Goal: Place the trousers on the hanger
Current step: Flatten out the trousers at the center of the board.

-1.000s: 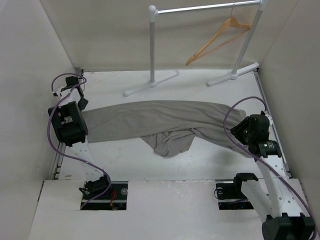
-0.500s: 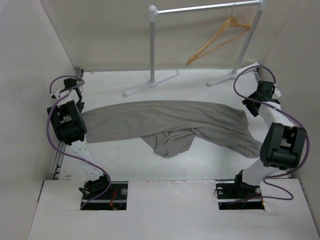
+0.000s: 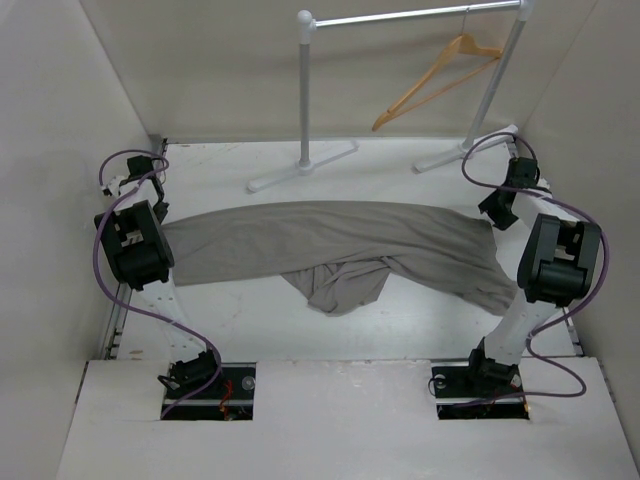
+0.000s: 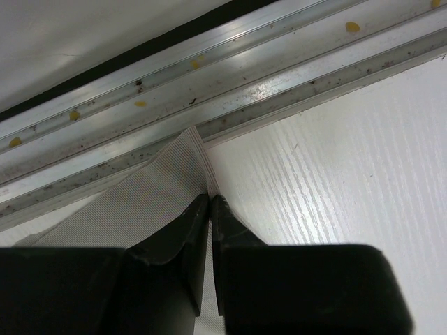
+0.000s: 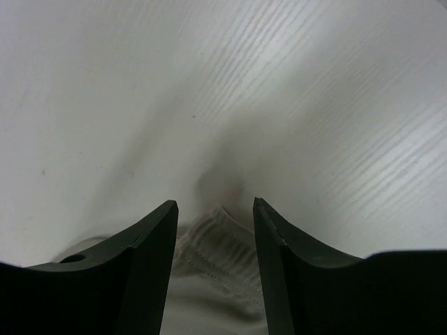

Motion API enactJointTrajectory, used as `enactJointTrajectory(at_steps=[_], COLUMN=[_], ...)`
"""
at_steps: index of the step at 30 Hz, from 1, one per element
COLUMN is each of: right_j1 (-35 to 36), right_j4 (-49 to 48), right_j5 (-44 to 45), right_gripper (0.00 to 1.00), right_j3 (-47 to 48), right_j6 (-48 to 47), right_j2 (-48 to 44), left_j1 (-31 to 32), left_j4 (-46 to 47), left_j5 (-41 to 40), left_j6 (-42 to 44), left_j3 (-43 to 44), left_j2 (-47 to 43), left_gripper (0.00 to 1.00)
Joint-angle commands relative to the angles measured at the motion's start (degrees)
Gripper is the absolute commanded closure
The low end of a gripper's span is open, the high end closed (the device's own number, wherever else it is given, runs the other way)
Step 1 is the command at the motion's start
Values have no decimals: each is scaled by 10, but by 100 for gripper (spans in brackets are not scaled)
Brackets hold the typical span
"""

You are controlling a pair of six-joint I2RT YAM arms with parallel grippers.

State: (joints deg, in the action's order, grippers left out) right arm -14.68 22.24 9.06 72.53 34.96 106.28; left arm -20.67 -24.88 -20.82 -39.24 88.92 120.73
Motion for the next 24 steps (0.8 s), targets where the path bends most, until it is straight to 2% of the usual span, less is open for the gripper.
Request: enactJointTrajectory(at_steps=[1, 2, 3, 4, 7, 8, 11, 17, 22, 23, 24], right_j1=[-1, -1, -1, -1, -6, -8, -17, -41, -64, -64, -64], right_j4=[11, 13, 13, 11, 9, 11, 12, -78, -77, -62, -41], right_j5=[-40, -40, -42, -46, -67, -74, -70, -51, -41, -39, -47], right_gripper=[49, 53, 65, 70, 81, 81, 98, 100, 100, 92, 77], right_j3=[44, 48, 50, 50, 50, 51, 41, -46, -62, -52, -32], right_j6=[-10, -11, -9, -6, -4, -3, 10, 50, 58, 53, 35], right_j2=[21, 24, 24, 21, 13, 13, -4, -124, -166, -157, -129], left_j1=[-6, -6, -6, -6, -5, -5, -5, -5, 0, 0, 0], left_j4=[13, 15, 16, 19, 23, 23, 23, 30, 31, 31, 31], left_j5=[4, 6, 8, 10, 15, 16, 17, 17, 31, 34, 36], left_j6=[0, 0, -1, -1, -1, -1, -4, -14, -27, -28, -29], left_j3=[-3, -2, -2, -1, 2, 3, 5, 5, 5, 6, 6], left_j2=[-32, -33, -34, -36, -41, -42, -48, -80, -101, -101, -100], left_gripper=[96, 96, 96, 96, 96, 96, 97, 98, 98, 98, 98])
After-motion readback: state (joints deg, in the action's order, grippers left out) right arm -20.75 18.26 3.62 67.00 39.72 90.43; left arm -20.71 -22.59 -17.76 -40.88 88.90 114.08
